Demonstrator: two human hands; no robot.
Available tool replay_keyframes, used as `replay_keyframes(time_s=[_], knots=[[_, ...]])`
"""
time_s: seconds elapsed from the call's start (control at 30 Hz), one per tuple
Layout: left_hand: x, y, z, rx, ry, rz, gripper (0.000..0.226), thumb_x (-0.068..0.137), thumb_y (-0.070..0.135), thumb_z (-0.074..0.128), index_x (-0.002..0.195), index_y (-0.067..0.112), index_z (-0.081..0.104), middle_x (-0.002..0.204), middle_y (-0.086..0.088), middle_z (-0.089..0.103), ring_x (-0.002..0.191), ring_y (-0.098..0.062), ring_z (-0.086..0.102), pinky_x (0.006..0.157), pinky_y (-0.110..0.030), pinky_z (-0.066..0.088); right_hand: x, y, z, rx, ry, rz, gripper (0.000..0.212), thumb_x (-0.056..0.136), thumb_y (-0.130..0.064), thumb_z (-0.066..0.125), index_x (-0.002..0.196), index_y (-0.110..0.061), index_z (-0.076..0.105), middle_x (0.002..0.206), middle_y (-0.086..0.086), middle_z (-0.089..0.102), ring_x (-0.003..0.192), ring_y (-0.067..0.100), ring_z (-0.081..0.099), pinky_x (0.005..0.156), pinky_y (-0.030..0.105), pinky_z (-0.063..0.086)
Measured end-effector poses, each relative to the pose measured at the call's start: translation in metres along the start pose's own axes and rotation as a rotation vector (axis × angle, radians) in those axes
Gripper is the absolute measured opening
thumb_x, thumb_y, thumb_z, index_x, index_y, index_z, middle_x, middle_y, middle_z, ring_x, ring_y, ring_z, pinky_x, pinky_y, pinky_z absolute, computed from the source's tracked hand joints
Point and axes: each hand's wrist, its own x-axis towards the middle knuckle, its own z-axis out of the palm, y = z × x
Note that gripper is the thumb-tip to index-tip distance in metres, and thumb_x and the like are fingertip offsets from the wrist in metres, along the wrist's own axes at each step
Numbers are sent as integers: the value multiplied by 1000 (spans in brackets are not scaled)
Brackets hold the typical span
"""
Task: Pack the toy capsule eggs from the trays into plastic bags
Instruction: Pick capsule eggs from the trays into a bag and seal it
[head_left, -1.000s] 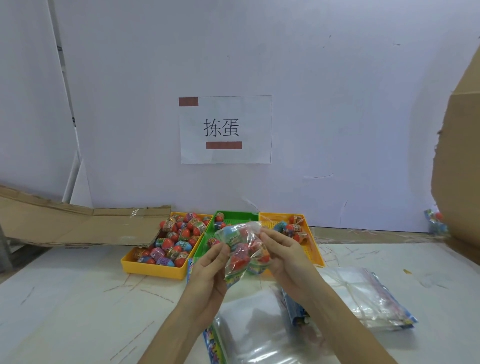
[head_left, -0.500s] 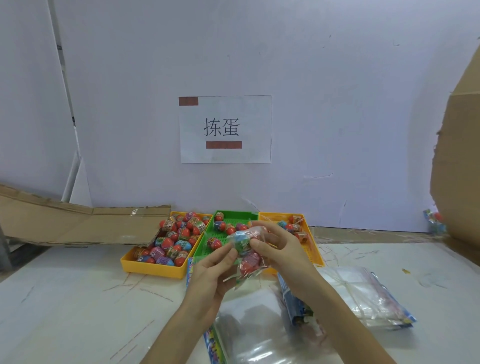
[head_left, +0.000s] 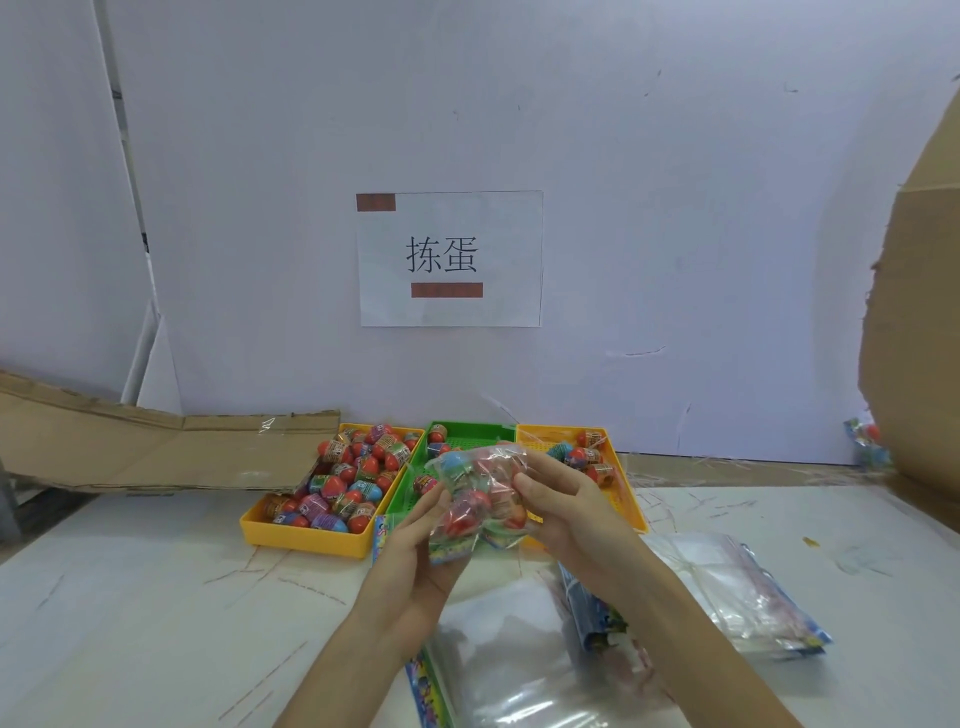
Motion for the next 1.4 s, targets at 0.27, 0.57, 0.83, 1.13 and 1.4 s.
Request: replay_keyframes(time_s=[0.27,0.57,0.83,1.13,1.4], knots=[[0,0,-2,-40,6,-15,46,85,7,64,131,6,64,125,-22,70,91,-24,72,64,-30,64,2,-4,-4,-159,104,-6,33,96,-21,64,128,-15,67,124,17,69,111,31,69,91,46,57],[1,-4,1,291,27,29,30,80,22,71,105,10,80,109,-16,77,83,-20,76,61,-26,61,-2,-16,-21,-410,102,-105,15,90,-22,75,105,-25,78,101,7,76,91,23,74,70,29,59],[10,-11,-11,408,87,10,20,100,10,56,106,-1,72,97,-22,77,78,-29,78,58,-29,62,-3,-61,-59,-174,196,-46,12,95,-12,68,105,-8,70,78,-1,68,60,10,63,55,23,54],[10,-10,-8,409,99,11,19,101,9,54,102,-2,70,79,-18,76,63,-27,76,51,-28,60,7,-126,-186,100,724,-241,23,100,-20,62,116,-5,68,118,14,62,113,33,65,85,36,60],[9,-11,-11,442,102,9,21,101,10,55,104,-2,71,89,-22,76,72,-28,76,58,-29,62,-8,-108,-185,-314,682,-85,15,100,-10,58,110,-8,69,114,21,70,92,27,73,75,31,58]])
